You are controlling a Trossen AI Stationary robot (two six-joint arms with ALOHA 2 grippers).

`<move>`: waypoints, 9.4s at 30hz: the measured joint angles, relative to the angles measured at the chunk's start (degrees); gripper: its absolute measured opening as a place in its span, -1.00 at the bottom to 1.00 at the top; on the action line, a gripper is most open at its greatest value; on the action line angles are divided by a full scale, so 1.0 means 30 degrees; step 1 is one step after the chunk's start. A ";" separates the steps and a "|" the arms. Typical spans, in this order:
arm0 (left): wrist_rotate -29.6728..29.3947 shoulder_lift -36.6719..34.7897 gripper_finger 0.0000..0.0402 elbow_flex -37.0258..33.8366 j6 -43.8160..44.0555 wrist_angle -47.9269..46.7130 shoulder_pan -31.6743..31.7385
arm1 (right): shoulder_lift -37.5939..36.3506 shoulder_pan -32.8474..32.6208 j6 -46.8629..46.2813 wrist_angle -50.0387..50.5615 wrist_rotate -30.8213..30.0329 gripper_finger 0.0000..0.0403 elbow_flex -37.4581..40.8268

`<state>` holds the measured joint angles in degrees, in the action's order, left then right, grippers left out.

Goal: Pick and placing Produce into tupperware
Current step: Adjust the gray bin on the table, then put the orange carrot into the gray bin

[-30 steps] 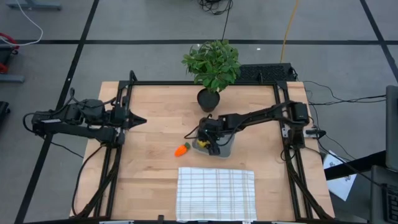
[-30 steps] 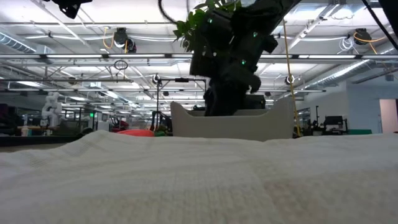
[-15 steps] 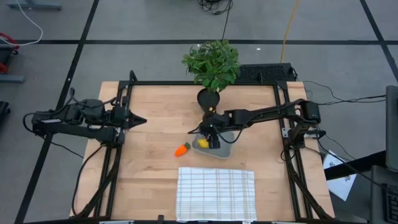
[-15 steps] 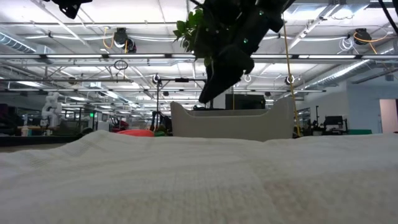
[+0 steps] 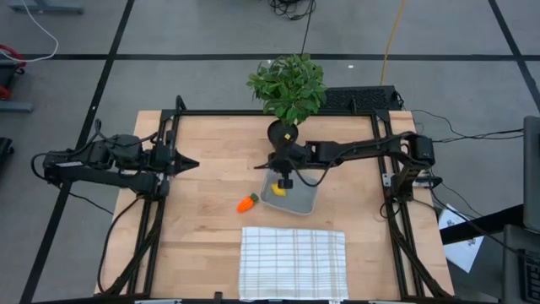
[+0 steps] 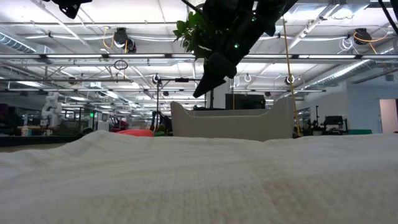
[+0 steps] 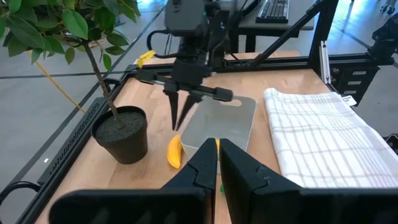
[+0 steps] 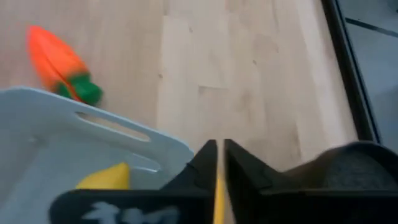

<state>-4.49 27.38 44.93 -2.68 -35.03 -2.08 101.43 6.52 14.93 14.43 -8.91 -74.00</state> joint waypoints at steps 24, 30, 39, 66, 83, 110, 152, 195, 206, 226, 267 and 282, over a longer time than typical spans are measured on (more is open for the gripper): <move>-0.0022 0.0000 -0.88 0.0000 -0.0189 -0.0335 0.0003 | 0.0000 0.1130 -0.0125 -0.1707 0.1567 -0.99 0.2096; -0.0022 0.0000 -0.88 0.0000 -0.0159 -0.0335 -0.0003 | 0.0000 0.1130 -0.0152 -0.1812 0.2023 -0.99 0.2251; -0.0022 0.0000 -0.88 0.0000 -0.0153 -0.0459 0.0003 | 0.0000 0.0920 -0.0102 -0.2243 0.3146 -0.99 0.2251; -0.0029 0.0000 -0.88 0.0000 -0.0051 -0.0495 0.0003 | 0.0000 0.0285 -0.0210 -0.2170 0.3568 -0.99 0.2251; -0.0029 0.0000 -0.88 0.0000 -0.0008 -0.0495 0.0003 | 0.0000 0.0143 -0.0212 -0.2017 0.3570 -0.99 0.2251; -0.0036 0.0000 -0.88 0.0000 -0.0016 -0.0459 0.0003 | -0.2721 -0.0038 -0.0133 0.0058 0.3505 -1.00 0.2222; -0.0371 0.0000 -0.88 0.0000 -0.0066 -0.0408 0.0003 | -0.5661 -0.4203 -0.4607 0.1071 0.4672 -1.00 0.4124; -0.0525 0.0000 -0.88 0.0000 -0.0204 -0.0400 0.0003 | -2.1057 -0.1904 -0.6634 -0.0585 0.3505 -1.00 1.0421; -0.0532 0.0000 -0.88 0.0000 -0.0057 -0.0393 0.0003 | -2.3695 -0.1800 -0.6690 -0.0597 0.3532 -1.00 1.3184; -0.0539 0.0000 -0.88 0.0000 0.0073 -0.0400 0.0003 | -2.6788 -0.2330 -0.7471 -0.7043 0.6002 -1.00 1.8749; -0.0022 0.6666 -0.88 0.0419 0.0071 1.0741 0.0062 | -2.8006 -0.2316 -0.5995 -0.8174 0.5996 -1.00 2.0400; -0.0022 1.1606 -0.88 0.7468 0.1370 0.4508 0.0062 | -2.8003 -0.2309 -0.5746 -0.9408 0.5989 -1.00 2.1018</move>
<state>-4.56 62.19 67.33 1.43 -21.50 -1.89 17.42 -0.40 -2.30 -13.79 9.06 -10.94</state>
